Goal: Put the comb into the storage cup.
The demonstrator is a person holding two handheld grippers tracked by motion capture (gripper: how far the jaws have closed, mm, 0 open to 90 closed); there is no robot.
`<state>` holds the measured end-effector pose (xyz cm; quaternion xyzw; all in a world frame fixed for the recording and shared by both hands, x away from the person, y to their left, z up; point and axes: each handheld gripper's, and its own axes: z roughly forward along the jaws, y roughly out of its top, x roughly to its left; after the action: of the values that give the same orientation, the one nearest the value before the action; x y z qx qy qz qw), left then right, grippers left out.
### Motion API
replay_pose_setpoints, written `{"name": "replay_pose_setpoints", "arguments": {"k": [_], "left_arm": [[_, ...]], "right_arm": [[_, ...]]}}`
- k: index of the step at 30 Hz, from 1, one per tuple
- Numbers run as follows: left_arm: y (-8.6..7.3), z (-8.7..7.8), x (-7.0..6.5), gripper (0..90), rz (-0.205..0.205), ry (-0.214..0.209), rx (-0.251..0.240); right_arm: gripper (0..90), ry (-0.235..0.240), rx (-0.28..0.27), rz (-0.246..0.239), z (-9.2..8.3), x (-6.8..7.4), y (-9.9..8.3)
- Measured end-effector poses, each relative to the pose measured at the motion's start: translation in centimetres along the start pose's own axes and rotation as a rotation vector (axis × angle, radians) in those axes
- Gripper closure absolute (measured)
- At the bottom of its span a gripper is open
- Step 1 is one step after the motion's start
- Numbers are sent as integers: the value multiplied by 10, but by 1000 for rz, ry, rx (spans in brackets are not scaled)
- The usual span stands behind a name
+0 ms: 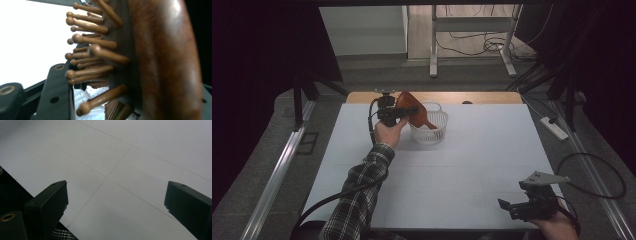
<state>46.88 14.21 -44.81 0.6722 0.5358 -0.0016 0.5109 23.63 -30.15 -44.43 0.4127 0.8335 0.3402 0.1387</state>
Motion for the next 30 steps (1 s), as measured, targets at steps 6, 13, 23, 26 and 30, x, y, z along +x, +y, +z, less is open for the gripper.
{"name": "replay_pose_setpoints", "arguments": {"k": [6, 13, 23, 26, 30], "left_arm": [[-2, 0, 5, 427, -7, 0, -6], [-1, 0, 4, 397, 8, 19, 0], [1, 2, 3, 278, 11, 6, 24], [1, 2, 1, 244, 18, 18, 31], [3, 1, 0, 188, 32, 39, 36]], "right_arm": [[54, -1, 4, -3, 0, 0, 0], [54, -1, 4, -2, 0, 0, 0], [54, -2, 4, -3, 0, 0, 0], [54, -2, 4, -3, 0, 1, 0], [55, -3, 5, -3, 1, 1, 0]]}}
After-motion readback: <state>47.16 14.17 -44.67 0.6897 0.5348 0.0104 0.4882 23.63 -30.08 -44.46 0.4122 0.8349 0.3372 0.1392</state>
